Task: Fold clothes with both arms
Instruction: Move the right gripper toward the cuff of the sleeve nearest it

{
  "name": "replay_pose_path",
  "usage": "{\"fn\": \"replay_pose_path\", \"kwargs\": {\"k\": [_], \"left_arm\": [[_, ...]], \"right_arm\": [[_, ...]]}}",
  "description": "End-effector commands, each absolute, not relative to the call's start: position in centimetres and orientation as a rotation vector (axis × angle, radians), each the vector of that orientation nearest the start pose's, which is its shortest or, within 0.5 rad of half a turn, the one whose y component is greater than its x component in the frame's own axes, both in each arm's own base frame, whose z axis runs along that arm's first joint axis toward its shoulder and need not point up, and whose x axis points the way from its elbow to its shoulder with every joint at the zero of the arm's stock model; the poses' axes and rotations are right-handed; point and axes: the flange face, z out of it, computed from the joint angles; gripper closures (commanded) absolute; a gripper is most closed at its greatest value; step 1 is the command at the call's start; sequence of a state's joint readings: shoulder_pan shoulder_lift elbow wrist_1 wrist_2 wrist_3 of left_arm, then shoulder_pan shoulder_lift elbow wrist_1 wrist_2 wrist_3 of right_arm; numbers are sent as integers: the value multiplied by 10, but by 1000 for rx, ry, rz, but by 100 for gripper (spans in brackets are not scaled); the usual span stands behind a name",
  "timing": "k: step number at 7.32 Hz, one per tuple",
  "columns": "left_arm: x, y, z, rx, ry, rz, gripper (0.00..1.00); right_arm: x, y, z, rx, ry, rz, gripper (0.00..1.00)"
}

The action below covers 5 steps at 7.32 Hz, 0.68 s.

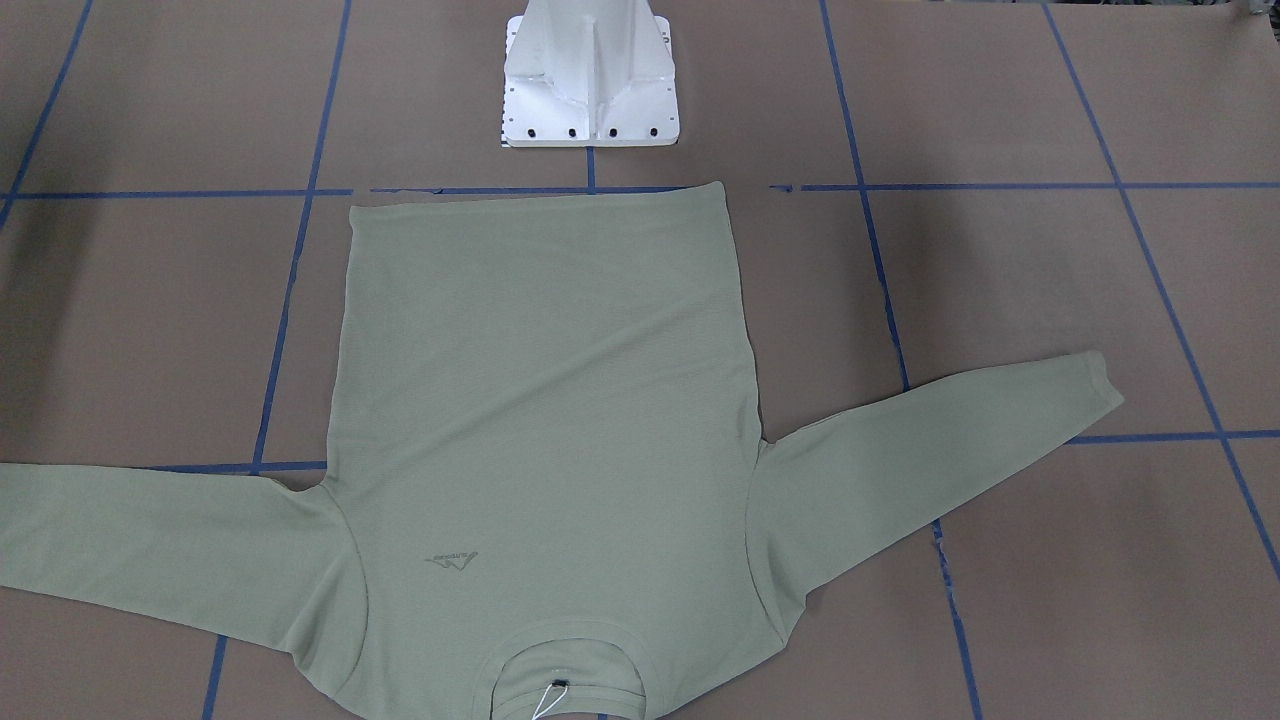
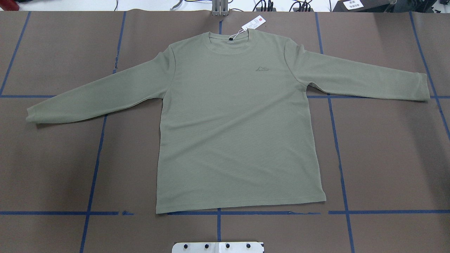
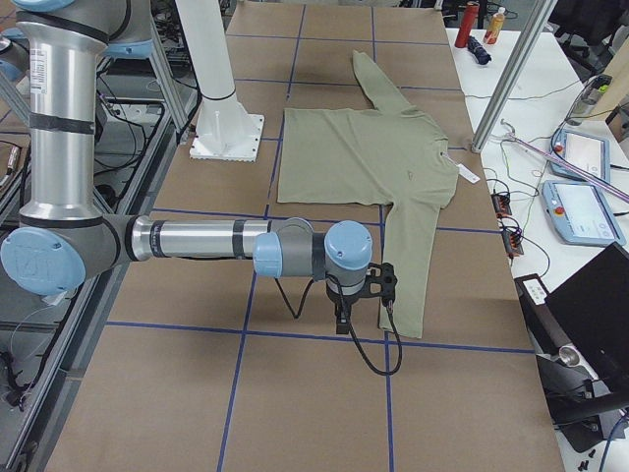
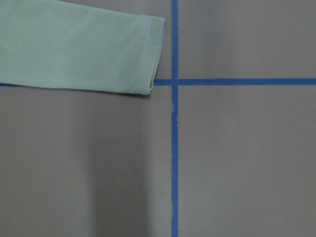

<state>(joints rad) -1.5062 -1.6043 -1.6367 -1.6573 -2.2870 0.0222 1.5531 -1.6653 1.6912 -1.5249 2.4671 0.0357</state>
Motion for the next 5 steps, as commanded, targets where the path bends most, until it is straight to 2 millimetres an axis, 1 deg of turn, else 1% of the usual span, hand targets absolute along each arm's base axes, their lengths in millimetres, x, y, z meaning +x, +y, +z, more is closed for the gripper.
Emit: {"fn": "replay_pose_path", "kwargs": {"k": [1,2,3,4,5], "left_arm": [[-29,-533,592,271,722,197,0],[-29,-539,582,316,718,215,0],[-29,-544,575,355,717,228,0],[-29,-545,567,385,719,237,0],[-26,-545,571,357,732,190,0]], "right_arm": [[3,-468,655,-15,-1058,-77,0],[-3,-526,642,24,-974,-102,0],[-29,-555,628,44,-867,-158,0],[-40,-587,625,40,-834,-160,0],[-57,-617,641,77,-810,-197,0]]}}
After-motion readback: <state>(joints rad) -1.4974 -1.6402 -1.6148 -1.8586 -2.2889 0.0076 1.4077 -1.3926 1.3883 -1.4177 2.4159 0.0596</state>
